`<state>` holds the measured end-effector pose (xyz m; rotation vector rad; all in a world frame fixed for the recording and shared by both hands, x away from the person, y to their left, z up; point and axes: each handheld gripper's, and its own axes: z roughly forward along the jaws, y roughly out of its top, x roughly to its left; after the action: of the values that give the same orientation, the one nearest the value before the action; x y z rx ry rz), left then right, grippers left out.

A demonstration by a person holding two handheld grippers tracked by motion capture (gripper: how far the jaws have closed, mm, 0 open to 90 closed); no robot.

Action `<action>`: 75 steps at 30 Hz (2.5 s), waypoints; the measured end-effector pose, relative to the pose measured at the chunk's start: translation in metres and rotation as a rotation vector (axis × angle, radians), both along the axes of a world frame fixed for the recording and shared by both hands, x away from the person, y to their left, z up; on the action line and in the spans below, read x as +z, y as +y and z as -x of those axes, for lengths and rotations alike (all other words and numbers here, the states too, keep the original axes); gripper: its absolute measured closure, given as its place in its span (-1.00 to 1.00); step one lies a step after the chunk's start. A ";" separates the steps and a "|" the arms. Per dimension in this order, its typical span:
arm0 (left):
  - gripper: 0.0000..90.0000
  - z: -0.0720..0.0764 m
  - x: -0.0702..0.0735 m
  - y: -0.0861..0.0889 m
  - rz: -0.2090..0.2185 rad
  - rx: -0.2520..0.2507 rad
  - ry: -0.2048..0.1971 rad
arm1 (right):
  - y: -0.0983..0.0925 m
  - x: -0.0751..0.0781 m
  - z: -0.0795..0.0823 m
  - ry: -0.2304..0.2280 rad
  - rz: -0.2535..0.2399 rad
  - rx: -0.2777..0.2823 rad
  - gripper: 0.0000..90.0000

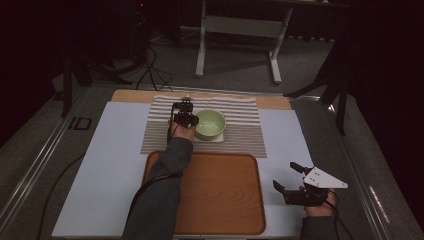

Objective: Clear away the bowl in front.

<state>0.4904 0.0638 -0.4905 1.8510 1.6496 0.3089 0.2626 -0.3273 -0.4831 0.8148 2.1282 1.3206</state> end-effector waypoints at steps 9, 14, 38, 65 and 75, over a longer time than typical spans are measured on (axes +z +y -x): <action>0.87 0.005 0.015 0.003 0.032 -0.041 -0.020 | -0.001 0.001 0.000 -0.001 -0.001 -0.005 -0.77; 0.87 0.011 0.023 0.007 0.039 -0.070 -0.030 | -0.002 0.000 0.000 -0.001 0.000 -0.007 -0.77; 0.86 0.064 0.038 0.032 0.023 -0.195 -0.039 | 0.000 0.000 0.001 0.002 0.008 -0.006 -0.77; 0.85 0.127 0.022 0.033 0.026 -0.284 -0.009 | 0.001 -0.001 0.001 0.004 0.009 -0.004 -0.77; 0.85 0.153 0.010 0.039 0.045 -0.302 0.016 | 0.002 -0.001 0.001 0.006 0.010 -0.004 -0.76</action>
<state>0.3377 0.1032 -0.4806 2.0368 1.3489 0.1263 0.2618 -0.3257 -0.4839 0.8199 2.1351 1.3053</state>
